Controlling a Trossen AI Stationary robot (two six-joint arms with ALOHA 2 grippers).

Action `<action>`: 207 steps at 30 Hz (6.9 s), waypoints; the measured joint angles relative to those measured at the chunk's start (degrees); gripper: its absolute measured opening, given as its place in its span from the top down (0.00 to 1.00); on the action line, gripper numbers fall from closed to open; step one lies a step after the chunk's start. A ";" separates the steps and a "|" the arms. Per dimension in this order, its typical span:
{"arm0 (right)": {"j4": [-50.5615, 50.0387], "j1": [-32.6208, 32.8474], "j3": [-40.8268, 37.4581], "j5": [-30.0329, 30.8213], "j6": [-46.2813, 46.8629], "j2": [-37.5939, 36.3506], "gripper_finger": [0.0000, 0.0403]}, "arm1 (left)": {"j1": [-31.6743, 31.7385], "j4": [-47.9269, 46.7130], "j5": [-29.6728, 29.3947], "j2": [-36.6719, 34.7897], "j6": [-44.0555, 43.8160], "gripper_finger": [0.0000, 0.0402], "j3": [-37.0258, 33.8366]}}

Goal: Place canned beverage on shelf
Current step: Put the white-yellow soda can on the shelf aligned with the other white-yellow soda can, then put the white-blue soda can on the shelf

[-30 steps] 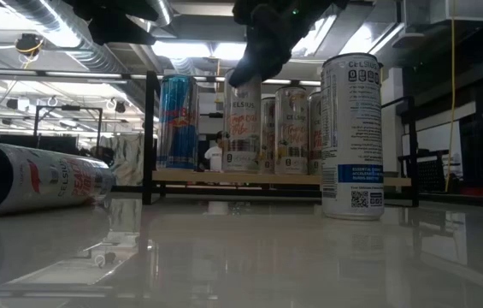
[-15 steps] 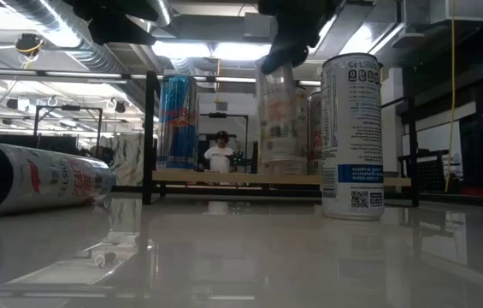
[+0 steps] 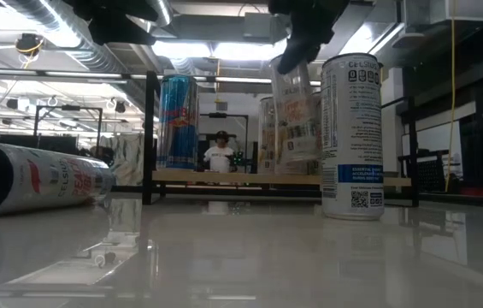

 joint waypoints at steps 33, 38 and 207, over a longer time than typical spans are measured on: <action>22.30 -0.67 -25.49 2.03 0.59 -17.53 0.37 | 0.02 0.09 -0.17 0.02 -0.07 0.23 0.00; 22.23 -4.09 -25.49 -0.62 0.64 -17.24 0.36 | 0.02 0.09 -0.18 0.02 -0.05 0.23 0.00; 24.63 17.55 -25.31 -11.98 17.86 -18.80 0.10 | 4.20 -1.63 -0.98 0.11 -5.41 0.23 4.33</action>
